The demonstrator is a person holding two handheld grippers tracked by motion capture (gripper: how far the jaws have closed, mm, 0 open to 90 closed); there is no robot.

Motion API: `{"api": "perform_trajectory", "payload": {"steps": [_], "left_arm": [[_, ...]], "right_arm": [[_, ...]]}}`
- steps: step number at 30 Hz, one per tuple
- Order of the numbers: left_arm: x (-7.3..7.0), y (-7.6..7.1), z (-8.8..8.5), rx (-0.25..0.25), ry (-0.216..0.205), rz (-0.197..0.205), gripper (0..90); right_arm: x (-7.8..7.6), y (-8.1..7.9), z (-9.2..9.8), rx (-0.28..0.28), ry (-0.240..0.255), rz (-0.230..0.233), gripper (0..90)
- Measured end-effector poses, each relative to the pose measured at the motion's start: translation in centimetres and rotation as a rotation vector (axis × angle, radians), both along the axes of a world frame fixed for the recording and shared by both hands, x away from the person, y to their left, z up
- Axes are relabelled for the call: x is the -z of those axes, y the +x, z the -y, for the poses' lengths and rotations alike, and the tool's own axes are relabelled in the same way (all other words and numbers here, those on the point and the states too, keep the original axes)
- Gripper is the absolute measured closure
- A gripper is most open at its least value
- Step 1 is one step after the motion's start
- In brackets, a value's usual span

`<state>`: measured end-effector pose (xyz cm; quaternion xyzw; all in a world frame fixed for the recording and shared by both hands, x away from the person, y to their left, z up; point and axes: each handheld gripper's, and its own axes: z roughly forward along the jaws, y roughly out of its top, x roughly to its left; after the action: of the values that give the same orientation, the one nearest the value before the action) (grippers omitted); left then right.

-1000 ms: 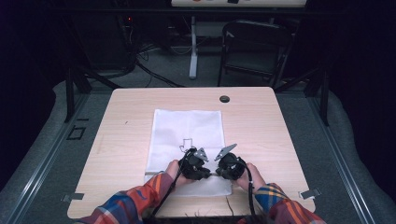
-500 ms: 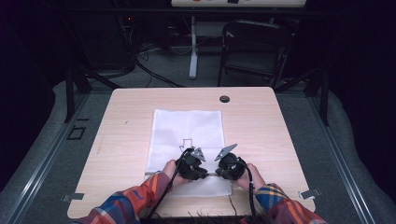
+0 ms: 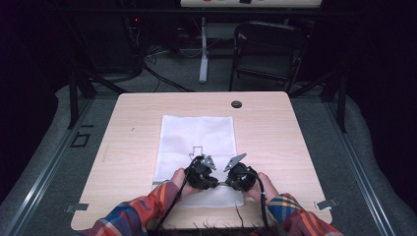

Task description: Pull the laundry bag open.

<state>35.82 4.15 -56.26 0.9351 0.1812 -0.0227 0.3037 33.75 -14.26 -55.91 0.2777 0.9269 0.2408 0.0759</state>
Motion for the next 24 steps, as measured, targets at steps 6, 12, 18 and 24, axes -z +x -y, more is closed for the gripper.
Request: {"api": "perform_trajectory", "payload": {"steps": [6,12,18,24], "left_arm": [[0.0,0.1,-0.4,-0.005,-0.001,-0.011,81.6],[0.0,0.1,-0.8,-0.008,-0.002,-0.02,81.6],[0.0,0.2,-1.5,-0.017,0.003,-0.026,81.6],[-0.1,0.2,-2.1,-0.021,0.004,-0.029,81.5]], "right_arm": [[-0.1,0.1,0.2,0.004,0.0,-0.014,90.0],[0.0,0.1,0.3,0.006,0.007,-0.018,90.0],[0.0,0.2,0.3,0.017,0.009,-0.023,90.0],[-0.2,0.2,0.3,0.013,-0.015,-0.026,90.0]]}}
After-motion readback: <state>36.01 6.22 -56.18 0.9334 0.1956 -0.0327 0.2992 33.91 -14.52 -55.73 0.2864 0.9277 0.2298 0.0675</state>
